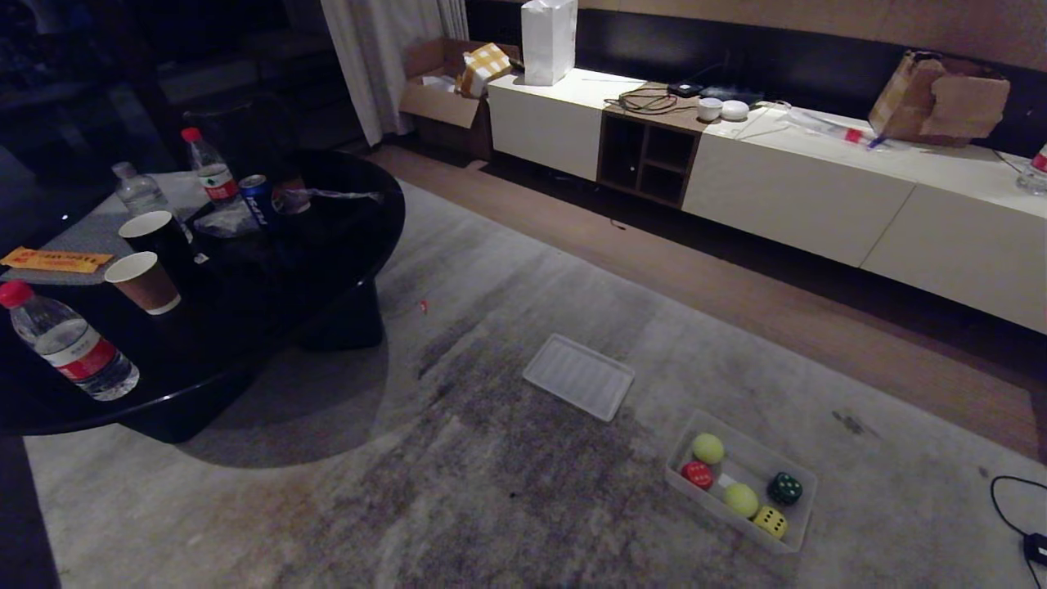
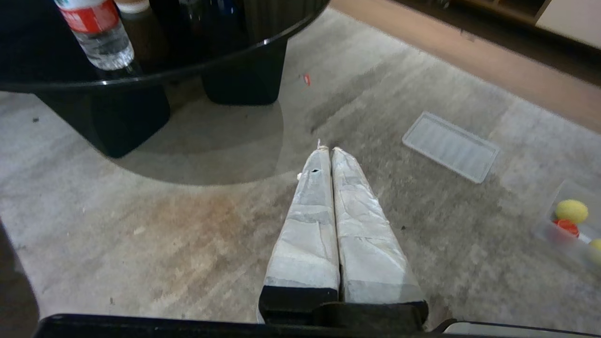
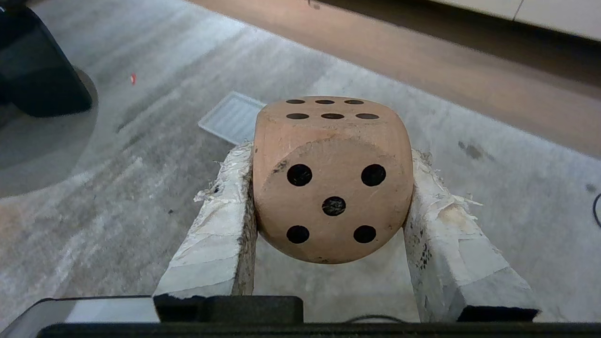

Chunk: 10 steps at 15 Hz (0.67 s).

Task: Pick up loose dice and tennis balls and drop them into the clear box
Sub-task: Put the toys in the box

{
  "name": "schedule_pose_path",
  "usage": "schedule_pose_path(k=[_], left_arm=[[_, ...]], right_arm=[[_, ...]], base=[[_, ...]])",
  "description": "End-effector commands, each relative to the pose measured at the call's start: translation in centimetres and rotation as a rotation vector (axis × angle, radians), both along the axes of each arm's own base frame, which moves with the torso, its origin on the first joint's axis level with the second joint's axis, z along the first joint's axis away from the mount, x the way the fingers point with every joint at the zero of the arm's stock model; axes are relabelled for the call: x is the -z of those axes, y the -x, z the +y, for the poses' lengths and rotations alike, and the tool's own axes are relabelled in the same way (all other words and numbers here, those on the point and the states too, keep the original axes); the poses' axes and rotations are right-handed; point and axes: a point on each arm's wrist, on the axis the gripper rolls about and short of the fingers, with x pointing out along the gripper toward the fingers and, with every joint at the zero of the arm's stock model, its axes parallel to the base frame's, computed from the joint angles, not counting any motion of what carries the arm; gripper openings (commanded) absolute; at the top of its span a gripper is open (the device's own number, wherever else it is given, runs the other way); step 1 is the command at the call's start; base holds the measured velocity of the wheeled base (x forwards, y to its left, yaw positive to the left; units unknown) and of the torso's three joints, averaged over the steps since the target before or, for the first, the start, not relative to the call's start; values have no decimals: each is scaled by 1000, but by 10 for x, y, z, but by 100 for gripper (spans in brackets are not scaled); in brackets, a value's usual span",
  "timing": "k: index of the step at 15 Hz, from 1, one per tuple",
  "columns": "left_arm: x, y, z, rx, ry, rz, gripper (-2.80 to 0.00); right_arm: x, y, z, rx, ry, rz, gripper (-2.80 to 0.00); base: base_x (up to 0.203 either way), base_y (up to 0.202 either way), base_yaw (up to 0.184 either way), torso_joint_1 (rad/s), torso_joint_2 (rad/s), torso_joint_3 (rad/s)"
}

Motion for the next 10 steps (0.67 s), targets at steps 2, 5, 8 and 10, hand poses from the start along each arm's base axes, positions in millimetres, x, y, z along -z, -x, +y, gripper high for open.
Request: schedule_pose_path(k=[2,5,8,10], left_arm=[[0,0,0,-1,1,3,-280],[0,0,0,-1,1,3,-280],[0,0,0,-1,1,3,-280],[0,0,0,-1,1,3,-280]], right_arm=[[0,0,0,-1,1,1,-280],[0,0,0,1,-2,1,-280],[0,0,0,-3,12,1,-280],[0,0,0,-3,16,1,-280]], base=[[0,0,0,3,5,-199],[0,0,0,-1,1,-196],[0,0,0,4,4,-201],[0,0,0,1,2,-199]])
